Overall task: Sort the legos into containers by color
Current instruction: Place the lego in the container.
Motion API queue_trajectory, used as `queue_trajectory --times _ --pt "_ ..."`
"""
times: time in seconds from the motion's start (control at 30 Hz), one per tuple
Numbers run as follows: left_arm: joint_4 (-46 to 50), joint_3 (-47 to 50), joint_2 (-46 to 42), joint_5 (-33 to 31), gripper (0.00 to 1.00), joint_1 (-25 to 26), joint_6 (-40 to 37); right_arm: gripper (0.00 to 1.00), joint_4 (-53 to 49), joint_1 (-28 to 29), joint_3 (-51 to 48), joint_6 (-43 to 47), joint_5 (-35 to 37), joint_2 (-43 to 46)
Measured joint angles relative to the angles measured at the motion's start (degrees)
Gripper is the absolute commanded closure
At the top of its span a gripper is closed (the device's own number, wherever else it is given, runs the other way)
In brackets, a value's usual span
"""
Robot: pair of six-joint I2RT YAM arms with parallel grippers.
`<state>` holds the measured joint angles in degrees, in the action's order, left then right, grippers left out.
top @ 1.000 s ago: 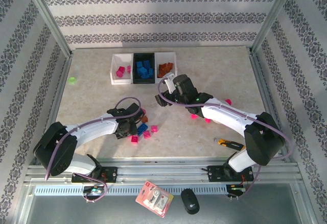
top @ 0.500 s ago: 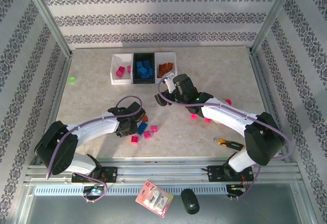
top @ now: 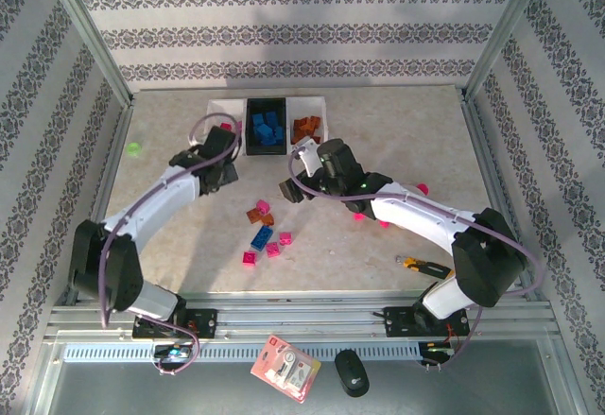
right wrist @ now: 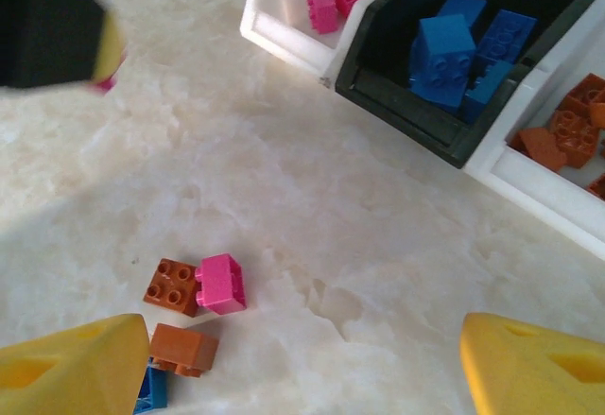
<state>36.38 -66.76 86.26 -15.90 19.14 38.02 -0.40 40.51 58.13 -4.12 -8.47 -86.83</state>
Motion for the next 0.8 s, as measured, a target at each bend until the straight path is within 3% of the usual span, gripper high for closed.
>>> queue_trajectory --times 0.5,0.63,0.8 --pt "-5.0 -34.5 36.0 5.9 0.7 -8.2 -14.1 0.1 -2.1 0.5 -0.5 1.5 2.0 1.4" --pt "-3.4 -41.6 40.9 6.7 0.44 -8.8 -15.5 0.09 -3.0 0.5 -0.6 1.7 3.0 2.1" --pt "-2.7 -41.1 39.3 8.2 0.13 -9.0 -16.0 0.08 -3.6 0.5 -0.8 1.7 3.6 3.5"
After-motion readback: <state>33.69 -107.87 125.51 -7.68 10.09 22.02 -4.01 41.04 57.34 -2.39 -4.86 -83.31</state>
